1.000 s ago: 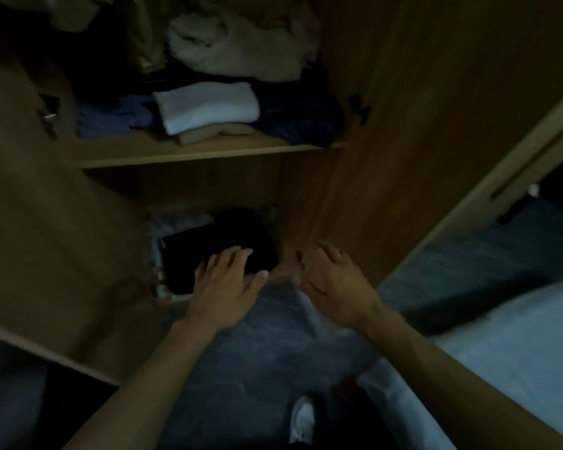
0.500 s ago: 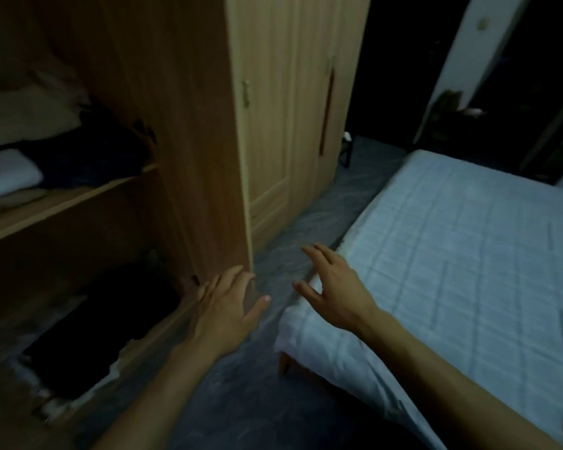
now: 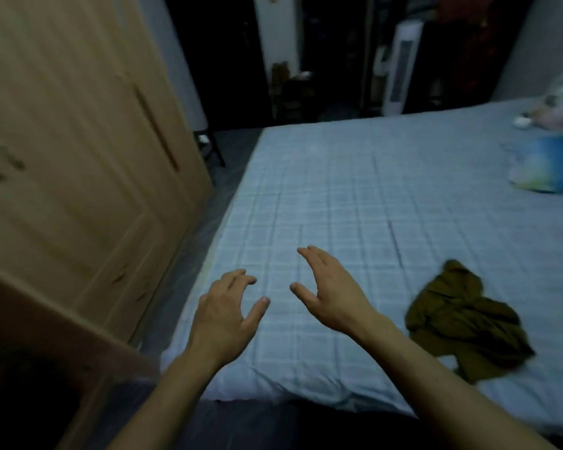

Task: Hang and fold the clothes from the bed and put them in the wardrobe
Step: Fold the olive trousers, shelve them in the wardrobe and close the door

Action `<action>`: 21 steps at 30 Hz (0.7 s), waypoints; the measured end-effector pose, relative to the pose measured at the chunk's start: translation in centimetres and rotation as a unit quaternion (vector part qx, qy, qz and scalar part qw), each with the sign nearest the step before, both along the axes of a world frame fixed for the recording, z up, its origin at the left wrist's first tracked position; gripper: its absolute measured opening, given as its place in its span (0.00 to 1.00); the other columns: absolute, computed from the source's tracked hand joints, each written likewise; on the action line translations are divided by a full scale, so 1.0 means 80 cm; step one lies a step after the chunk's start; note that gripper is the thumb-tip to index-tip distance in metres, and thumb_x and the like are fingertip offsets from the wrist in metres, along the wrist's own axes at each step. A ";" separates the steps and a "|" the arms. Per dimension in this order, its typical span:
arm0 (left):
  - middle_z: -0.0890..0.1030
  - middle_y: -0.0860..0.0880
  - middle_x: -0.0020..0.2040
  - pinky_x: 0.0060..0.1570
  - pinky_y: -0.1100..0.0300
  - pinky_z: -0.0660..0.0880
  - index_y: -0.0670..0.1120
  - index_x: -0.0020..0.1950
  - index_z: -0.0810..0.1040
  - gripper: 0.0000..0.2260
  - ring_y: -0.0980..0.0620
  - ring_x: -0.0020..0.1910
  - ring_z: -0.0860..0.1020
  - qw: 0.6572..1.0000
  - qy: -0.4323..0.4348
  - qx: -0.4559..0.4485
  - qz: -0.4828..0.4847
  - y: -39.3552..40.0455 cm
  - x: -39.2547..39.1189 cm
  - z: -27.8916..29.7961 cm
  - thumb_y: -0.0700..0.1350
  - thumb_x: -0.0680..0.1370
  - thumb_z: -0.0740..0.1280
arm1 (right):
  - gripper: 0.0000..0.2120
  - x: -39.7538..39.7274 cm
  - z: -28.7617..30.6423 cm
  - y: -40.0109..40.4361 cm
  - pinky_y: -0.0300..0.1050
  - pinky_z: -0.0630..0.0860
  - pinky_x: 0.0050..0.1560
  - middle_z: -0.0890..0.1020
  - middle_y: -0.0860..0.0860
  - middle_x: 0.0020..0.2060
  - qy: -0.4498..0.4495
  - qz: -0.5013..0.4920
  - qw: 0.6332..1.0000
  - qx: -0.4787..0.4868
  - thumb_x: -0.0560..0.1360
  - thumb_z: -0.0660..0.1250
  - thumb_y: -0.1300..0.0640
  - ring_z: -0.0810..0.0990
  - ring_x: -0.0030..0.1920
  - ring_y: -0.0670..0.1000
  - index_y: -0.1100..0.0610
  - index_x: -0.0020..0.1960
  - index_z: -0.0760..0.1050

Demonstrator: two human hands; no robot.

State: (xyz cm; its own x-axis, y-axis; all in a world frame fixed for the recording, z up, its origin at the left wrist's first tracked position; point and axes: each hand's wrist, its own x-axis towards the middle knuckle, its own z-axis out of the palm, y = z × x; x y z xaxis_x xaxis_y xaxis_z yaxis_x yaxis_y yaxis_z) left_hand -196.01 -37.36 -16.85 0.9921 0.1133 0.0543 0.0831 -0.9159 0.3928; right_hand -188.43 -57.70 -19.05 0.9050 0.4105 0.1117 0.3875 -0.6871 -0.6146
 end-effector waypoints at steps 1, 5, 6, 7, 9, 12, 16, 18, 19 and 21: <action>0.73 0.52 0.71 0.67 0.48 0.71 0.52 0.66 0.76 0.30 0.52 0.69 0.71 1.000 0.001 0.005 -0.024 -0.022 0.018 -0.002 0.69 0.73 0.54 | 0.33 0.005 -0.005 -0.029 0.46 0.56 0.75 0.57 0.49 0.78 0.002 -0.026 1.000 -0.001 0.79 0.60 0.41 0.54 0.78 0.48 0.50 0.79 0.53; 0.73 0.52 0.71 0.67 0.48 0.70 0.52 0.66 0.76 0.24 0.52 0.70 0.70 0.991 0.003 0.007 -0.131 -0.114 0.085 -0.017 0.65 0.77 0.60 | 0.33 0.014 -0.026 -0.143 0.50 0.58 0.75 0.58 0.50 0.78 0.020 -0.141 0.990 -0.006 0.79 0.61 0.41 0.54 0.78 0.49 0.50 0.79 0.53; 0.72 0.52 0.71 0.68 0.49 0.69 0.52 0.66 0.75 0.22 0.52 0.70 0.70 0.988 0.005 0.002 -0.156 -0.136 0.099 -0.021 0.63 0.78 0.62 | 0.33 0.013 -0.030 -0.168 0.51 0.58 0.75 0.58 0.50 0.78 0.026 -0.166 0.986 -0.010 0.79 0.61 0.41 0.54 0.78 0.49 0.51 0.79 0.54; 0.72 0.53 0.72 0.68 0.50 0.68 0.52 0.67 0.75 0.20 0.52 0.71 0.69 0.984 0.008 -0.008 -0.180 -0.158 0.112 -0.025 0.61 0.79 0.63 | 0.33 0.012 -0.033 -0.192 0.51 0.58 0.75 0.58 0.51 0.78 0.032 -0.190 0.981 -0.014 0.79 0.61 0.42 0.54 0.78 0.50 0.51 0.79 0.54; 0.71 0.53 0.72 0.68 0.51 0.68 0.52 0.67 0.75 0.21 0.52 0.71 0.69 0.974 0.016 -0.025 -0.224 -0.199 0.136 -0.033 0.62 0.79 0.62 | 0.33 0.009 -0.037 -0.233 0.49 0.58 0.75 0.59 0.52 0.77 0.044 -0.230 0.972 -0.024 0.79 0.62 0.42 0.55 0.78 0.50 0.52 0.78 0.55; 0.72 0.53 0.72 0.66 0.50 0.69 0.52 0.67 0.75 0.25 0.51 0.70 0.70 0.959 0.018 -0.035 -0.282 -0.251 0.169 -0.043 0.64 0.76 0.57 | 0.35 0.013 -0.035 -0.281 0.50 0.59 0.75 0.60 0.52 0.77 0.062 -0.277 0.958 -0.042 0.77 0.61 0.41 0.56 0.77 0.51 0.53 0.78 0.55; 0.72 0.53 0.71 0.65 0.51 0.69 0.52 0.66 0.75 0.29 0.51 0.69 0.71 0.939 0.007 -0.054 -0.340 -0.295 0.218 -0.049 0.68 0.75 0.52 | 0.33 0.030 -0.020 -0.318 0.49 0.59 0.75 0.61 0.53 0.76 0.054 -0.340 0.937 -0.062 0.78 0.63 0.43 0.58 0.76 0.52 0.53 0.78 0.57; 0.73 0.53 0.70 0.65 0.50 0.70 0.53 0.66 0.75 0.29 0.51 0.69 0.71 0.931 0.003 -0.076 -0.356 -0.311 0.244 -0.048 0.68 0.75 0.52 | 0.32 0.041 -0.008 -0.329 0.48 0.58 0.75 0.62 0.51 0.76 0.048 -0.364 0.928 -0.063 0.78 0.63 0.44 0.59 0.76 0.51 0.52 0.78 0.58; 0.73 0.53 0.70 0.65 0.50 0.70 0.53 0.66 0.75 0.28 0.51 0.69 0.71 0.928 0.000 -0.084 -0.364 -0.318 0.259 -0.047 0.67 0.76 0.53 | 0.32 0.049 -0.002 -0.334 0.48 0.58 0.75 0.62 0.51 0.76 0.044 -0.373 0.924 -0.067 0.78 0.63 0.43 0.59 0.76 0.50 0.52 0.78 0.58; 0.72 0.53 0.71 0.65 0.52 0.69 0.53 0.67 0.74 0.25 0.52 0.70 0.70 0.921 -0.008 -0.094 -0.378 -0.330 0.290 -0.047 0.65 0.77 0.56 | 0.32 0.067 0.006 -0.342 0.48 0.59 0.75 0.63 0.49 0.76 0.036 -0.390 0.917 -0.076 0.78 0.63 0.43 0.60 0.75 0.49 0.51 0.78 0.58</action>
State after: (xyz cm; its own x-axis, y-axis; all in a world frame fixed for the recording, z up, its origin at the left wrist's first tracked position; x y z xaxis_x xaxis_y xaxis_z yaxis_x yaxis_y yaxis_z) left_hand -172.84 -63.78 -20.63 0.7906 -0.6007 0.1188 -0.5574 -0.6257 0.5457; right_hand -183.06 -85.05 -18.58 0.9324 -0.3596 0.0349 -0.2968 -0.8174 -0.4938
